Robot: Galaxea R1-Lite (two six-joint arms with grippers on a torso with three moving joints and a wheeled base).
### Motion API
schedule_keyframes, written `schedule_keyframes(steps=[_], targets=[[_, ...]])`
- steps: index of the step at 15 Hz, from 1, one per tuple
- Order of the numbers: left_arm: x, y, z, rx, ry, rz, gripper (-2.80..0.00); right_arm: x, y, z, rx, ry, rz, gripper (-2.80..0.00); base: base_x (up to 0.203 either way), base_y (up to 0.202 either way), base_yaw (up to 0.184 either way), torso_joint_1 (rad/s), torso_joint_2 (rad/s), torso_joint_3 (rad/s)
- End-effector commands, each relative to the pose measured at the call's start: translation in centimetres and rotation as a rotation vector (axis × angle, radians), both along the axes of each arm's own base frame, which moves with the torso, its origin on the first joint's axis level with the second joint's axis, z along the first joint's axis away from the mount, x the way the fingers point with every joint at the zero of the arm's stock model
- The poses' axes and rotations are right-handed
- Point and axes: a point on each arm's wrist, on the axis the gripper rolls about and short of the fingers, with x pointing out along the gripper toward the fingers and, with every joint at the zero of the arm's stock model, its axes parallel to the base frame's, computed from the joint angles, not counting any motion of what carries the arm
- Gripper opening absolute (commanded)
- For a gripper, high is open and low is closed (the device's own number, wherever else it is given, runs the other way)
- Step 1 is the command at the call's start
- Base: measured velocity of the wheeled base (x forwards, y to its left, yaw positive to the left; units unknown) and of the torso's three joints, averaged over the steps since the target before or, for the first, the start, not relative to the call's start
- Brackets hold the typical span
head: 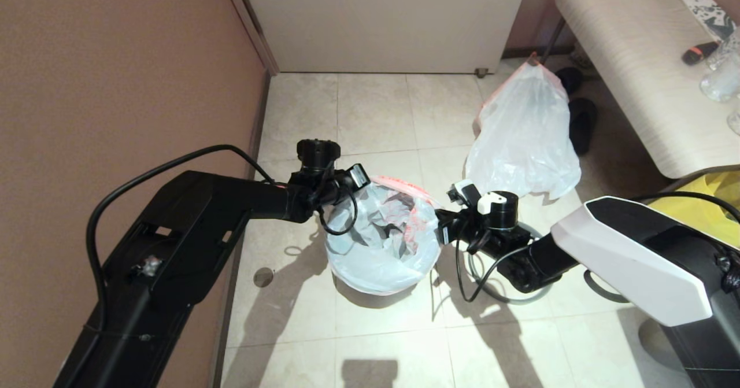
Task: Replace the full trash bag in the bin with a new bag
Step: Put the new garbage bag on the trash can
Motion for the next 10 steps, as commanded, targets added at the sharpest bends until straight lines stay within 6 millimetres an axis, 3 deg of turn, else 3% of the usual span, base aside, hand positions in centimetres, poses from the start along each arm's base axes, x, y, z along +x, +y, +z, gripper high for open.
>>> schedule_keyframes(steps=[1, 5, 10], targets=[[0.2, 0.1, -0.6, 0.0, 0.011, 0.002, -2.8, 0.1, 0.0, -1.3, -0.022, 0.017, 0.003, -2.8, 0.0, 0.0, 0.0, 0.0, 0.0, 0.0], [0.6, 0.7, -1.6, -0.004, 0.032, -0.02, -2.8, 0.1, 0.2, -3.8, -0.071, 0.065, 0.015, -2.8, 0.0, 0.0, 0.0, 0.0, 0.0, 0.0], [1.1, 1.7, -2.5, -0.008, 0.058, -0.028, -2.8, -0.2, 0.2, -4.8, -0.115, 0.079, 0.034, -2.8, 0.0, 0.0, 0.0, 0.0, 0.0, 0.0]])
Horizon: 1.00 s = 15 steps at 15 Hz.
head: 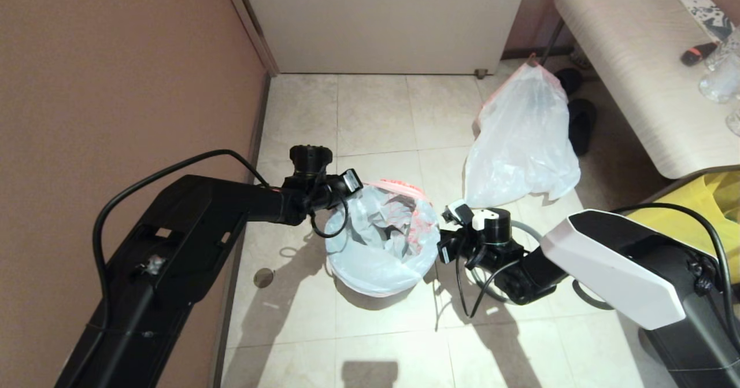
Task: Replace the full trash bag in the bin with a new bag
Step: Put the new garbage bag on the trash can
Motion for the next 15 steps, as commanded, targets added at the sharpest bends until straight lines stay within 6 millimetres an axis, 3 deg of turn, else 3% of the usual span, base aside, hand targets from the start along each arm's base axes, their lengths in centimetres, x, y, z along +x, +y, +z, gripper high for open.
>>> schedule_keyframes(steps=[1, 2, 4, 9, 11, 15], targets=[[0.1, 0.1, -0.9, -0.001, 0.032, -0.009, -2.8, -0.2, 0.0, -0.5, -0.017, 0.002, 0.01, -2.8, 0.0, 0.0, 0.0, 0.0, 0.0, 0.0], [0.0, 0.1, -0.7, -0.001, 0.038, -0.007, -2.8, -0.3, 0.0, -0.2, -0.017, -0.001, 0.01, -2.8, 0.0, 0.0, 0.0, 0.0, 0.0, 0.0], [-0.7, 0.3, 1.6, -0.014, 0.027, -0.006, -2.8, -0.5, -0.1, 1.2, -0.004, -0.019, 0.018, -2.8, 0.0, 0.0, 0.0, 0.0, 0.0, 0.0], [-5.2, -0.2, 7.1, -0.047, 0.043, -0.032, -2.8, -1.7, -0.7, 5.8, 0.035, -0.072, 0.034, -2.8, 0.0, 0.0, 0.0, 0.0, 0.0, 0.0], [-5.8, -0.7, 7.8, -0.05, 0.033, -0.046, -2.8, -2.3, -0.9, 7.3, 0.045, -0.088, 0.051, -2.8, 0.0, 0.0, 0.0, 0.0, 0.0, 0.0], [-4.5, -1.7, 7.6, -0.058, 0.001, -0.06, -2.8, -2.4, -0.9, 7.6, 0.05, -0.095, 0.052, -2.8, 0.0, 0.0, 0.0, 0.0, 0.0, 0.0]])
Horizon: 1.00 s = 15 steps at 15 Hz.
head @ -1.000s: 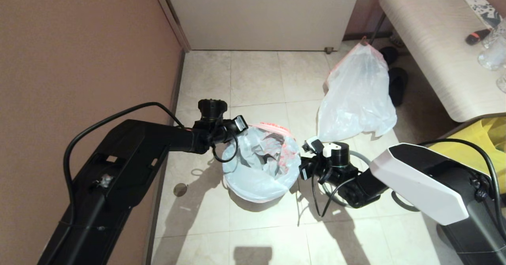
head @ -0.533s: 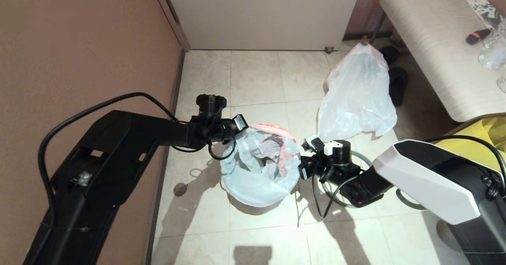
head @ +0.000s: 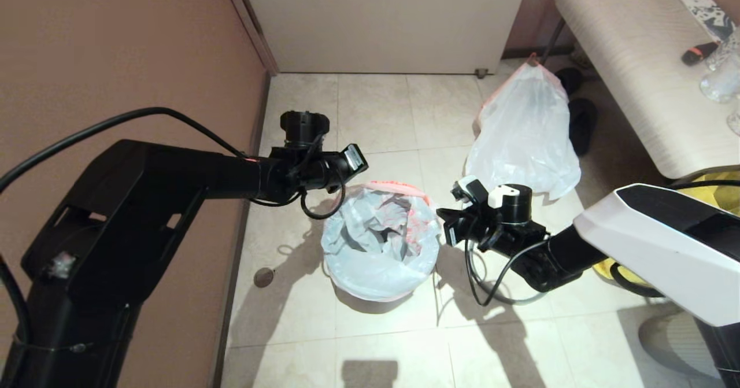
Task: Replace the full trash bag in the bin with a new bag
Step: Put the new garbage bag on the trash can
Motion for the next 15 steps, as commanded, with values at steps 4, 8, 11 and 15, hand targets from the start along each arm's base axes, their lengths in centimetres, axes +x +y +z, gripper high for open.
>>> schedule_keyframes(steps=[4, 8, 11, 15], targets=[[-1.3, -2.0, -1.0, 0.064, 0.162, -0.048, -2.8, 0.3, 0.0, 1.7, 0.079, -0.013, -0.018, -2.8, 0.0, 0.0, 0.0, 0.0, 0.0, 0.0], [-1.8, -2.7, -1.7, 0.134, 0.238, -0.082, -2.8, 0.3, -0.2, 2.3, 0.089, -0.023, -0.022, -2.8, 0.0, 0.0, 0.0, 0.0, 0.0, 0.0], [-0.7, -3.2, -3.7, 0.173, 0.194, -0.102, -2.8, 0.3, -0.3, 2.6, 0.094, -0.031, -0.024, -2.8, 0.0, 0.0, 0.0, 0.0, 0.0, 0.0], [1.6, -2.9, -5.7, 0.179, 0.042, -0.095, -2.8, 0.2, -0.3, 2.9, 0.098, -0.036, -0.024, -2.8, 0.0, 0.0, 0.0, 0.0, 0.0, 0.0]])
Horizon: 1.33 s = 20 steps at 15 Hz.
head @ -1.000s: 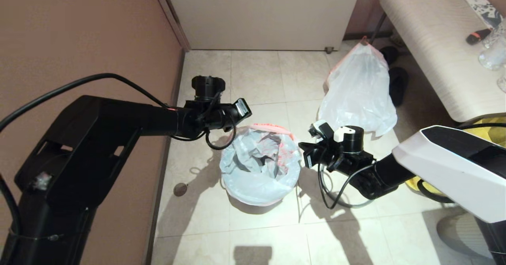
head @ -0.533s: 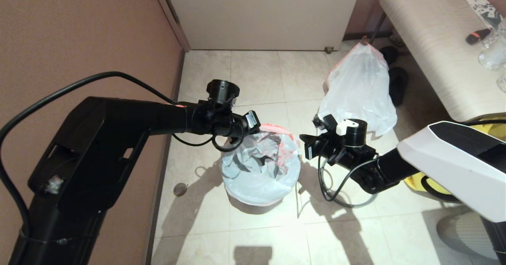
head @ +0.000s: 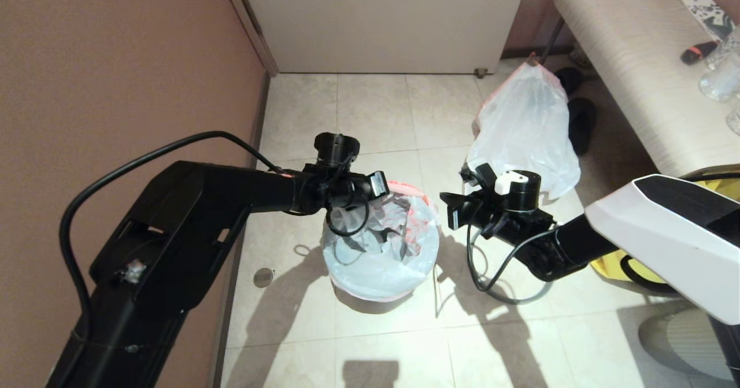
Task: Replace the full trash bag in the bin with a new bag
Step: Put the new garbage bag on the trash can
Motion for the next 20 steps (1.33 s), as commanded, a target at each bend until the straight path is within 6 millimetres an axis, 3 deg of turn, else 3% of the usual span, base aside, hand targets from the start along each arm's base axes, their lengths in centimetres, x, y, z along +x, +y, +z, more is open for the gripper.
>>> schedule_keyframes(steps=[1, 7, 13, 20], targets=[[1.0, 0.4, -1.5, -0.012, -0.026, 0.014, -2.8, -0.2, 0.0, 0.5, 0.004, -0.012, 0.003, -2.8, 0.0, 0.0, 0.0, 0.0, 0.0, 0.0], [2.0, 1.4, 0.3, -0.08, -0.19, 0.034, -2.8, -0.1, 0.0, 0.3, 0.002, -0.008, 0.003, -2.8, 0.0, 0.0, 0.0, 0.0, 0.0, 0.0], [2.5, 1.3, -1.6, -0.062, -0.166, 0.029, -2.8, 0.2, 0.3, -1.4, -0.007, 0.026, 0.01, -2.8, 0.0, 0.0, 0.0, 0.0, 0.0, 0.0], [4.2, 4.0, -4.2, -0.011, -0.173, 0.034, -2.8, 0.1, 0.4, -1.5, -0.008, 0.028, 0.012, -2.8, 0.0, 0.0, 0.0, 0.0, 0.0, 0.0]])
